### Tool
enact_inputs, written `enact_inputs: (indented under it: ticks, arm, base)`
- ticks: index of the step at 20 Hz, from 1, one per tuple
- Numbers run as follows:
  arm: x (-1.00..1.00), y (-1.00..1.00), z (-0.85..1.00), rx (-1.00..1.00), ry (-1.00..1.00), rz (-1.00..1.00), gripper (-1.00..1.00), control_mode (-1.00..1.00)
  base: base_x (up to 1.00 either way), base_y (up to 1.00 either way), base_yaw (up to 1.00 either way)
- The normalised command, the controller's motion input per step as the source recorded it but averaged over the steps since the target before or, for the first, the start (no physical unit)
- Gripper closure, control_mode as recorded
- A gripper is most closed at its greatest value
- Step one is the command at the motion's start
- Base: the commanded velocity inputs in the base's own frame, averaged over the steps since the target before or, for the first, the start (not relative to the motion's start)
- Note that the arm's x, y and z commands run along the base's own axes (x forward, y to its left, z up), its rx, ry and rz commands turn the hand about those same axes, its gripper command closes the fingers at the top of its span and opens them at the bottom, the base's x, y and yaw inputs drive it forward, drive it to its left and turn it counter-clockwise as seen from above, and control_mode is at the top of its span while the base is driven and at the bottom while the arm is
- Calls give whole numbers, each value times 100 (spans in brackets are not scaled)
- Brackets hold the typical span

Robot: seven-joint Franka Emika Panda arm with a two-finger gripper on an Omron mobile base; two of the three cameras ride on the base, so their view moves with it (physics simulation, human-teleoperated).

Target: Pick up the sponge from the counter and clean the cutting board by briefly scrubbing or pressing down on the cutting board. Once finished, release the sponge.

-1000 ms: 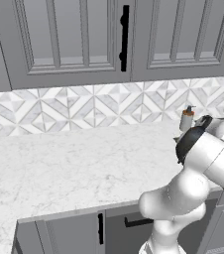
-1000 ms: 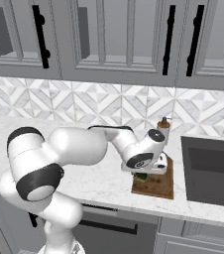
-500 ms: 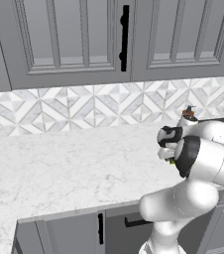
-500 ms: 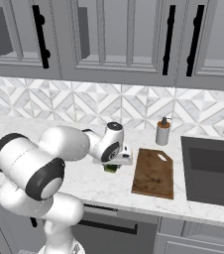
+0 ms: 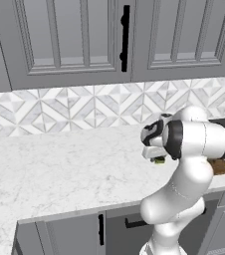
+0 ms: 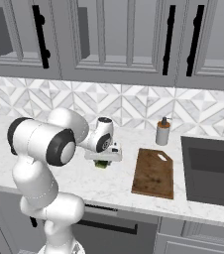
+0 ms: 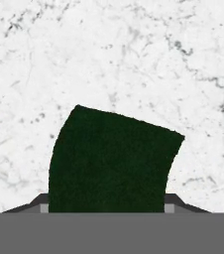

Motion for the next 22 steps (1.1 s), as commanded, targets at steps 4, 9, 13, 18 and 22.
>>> enact_inputs:
  ticks: [4,9,13,18,22]
  arm:
    - [13,8,-21,0,4,-1,-100,-100]
    - [0,0,-5,0,0,-5,-100,-100]
    - [-2,1,2,-1,0,-8,-100,-100]
    - [-9,13,18,-5,-2,-8,-100,-100]
    - [-71,63,59,-14,-13,-4,-100,-100]
  base:
    - [0,0,0]
    - [0,0,0]
    - [0,0,0]
    - [0,0,0]
    - [0,0,0]
